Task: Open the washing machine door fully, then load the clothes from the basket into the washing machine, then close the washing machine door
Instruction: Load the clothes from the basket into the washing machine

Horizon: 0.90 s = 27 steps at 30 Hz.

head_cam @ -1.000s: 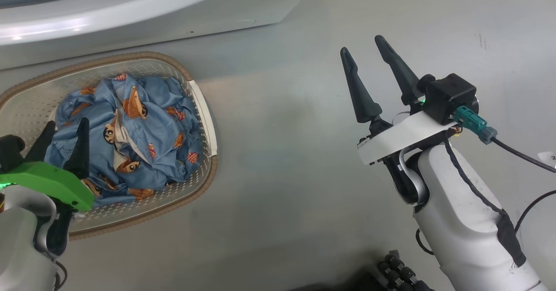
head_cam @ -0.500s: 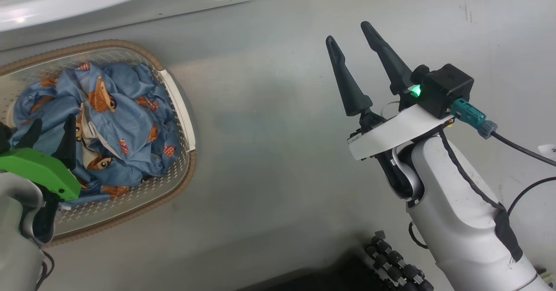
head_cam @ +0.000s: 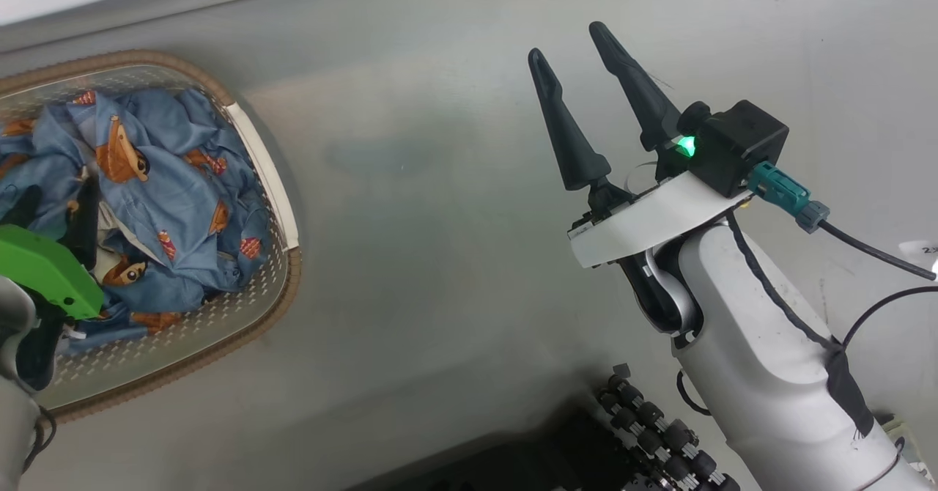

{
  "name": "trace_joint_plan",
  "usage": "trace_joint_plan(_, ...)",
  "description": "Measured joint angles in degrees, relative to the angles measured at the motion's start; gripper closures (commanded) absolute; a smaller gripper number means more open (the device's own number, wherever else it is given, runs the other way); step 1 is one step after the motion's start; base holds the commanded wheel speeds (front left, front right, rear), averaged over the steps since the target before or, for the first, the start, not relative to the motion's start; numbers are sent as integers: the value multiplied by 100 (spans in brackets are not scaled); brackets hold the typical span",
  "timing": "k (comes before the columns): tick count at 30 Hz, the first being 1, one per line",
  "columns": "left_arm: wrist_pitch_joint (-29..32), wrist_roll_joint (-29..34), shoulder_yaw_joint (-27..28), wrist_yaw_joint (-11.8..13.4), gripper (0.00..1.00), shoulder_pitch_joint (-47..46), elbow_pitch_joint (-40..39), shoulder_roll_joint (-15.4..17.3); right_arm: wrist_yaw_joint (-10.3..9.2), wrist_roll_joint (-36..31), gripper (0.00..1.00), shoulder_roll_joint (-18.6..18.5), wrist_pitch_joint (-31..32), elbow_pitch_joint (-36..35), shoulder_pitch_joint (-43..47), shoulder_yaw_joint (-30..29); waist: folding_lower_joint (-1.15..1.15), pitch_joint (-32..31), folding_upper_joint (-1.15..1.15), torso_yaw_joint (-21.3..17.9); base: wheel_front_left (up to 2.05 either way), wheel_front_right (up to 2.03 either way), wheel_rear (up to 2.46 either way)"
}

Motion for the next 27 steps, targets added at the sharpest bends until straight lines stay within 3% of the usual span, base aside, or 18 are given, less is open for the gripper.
trace_joint_plan(23, 954, -652, -867, 0, 0, -326, 316, 135, -255, 141, 0, 9, 0, -168, -110, 237, 0, 411, 0, -248, 0, 0, 0)
trace_joint_plan(25, 929, -676, -879, 0, 100, -350, 316, 148, -288, 142, 0, 10, 0, -168, -121, 241, 0, 420, 0, -253, 0, 0, 0)
trace_joint_plan(27, 859, -676, -879, 0, 100, -423, 322, 191, -294, 145, 0, 10, 0, -168, -135, 243, 0, 422, 0, -254, 0, 0, 0)
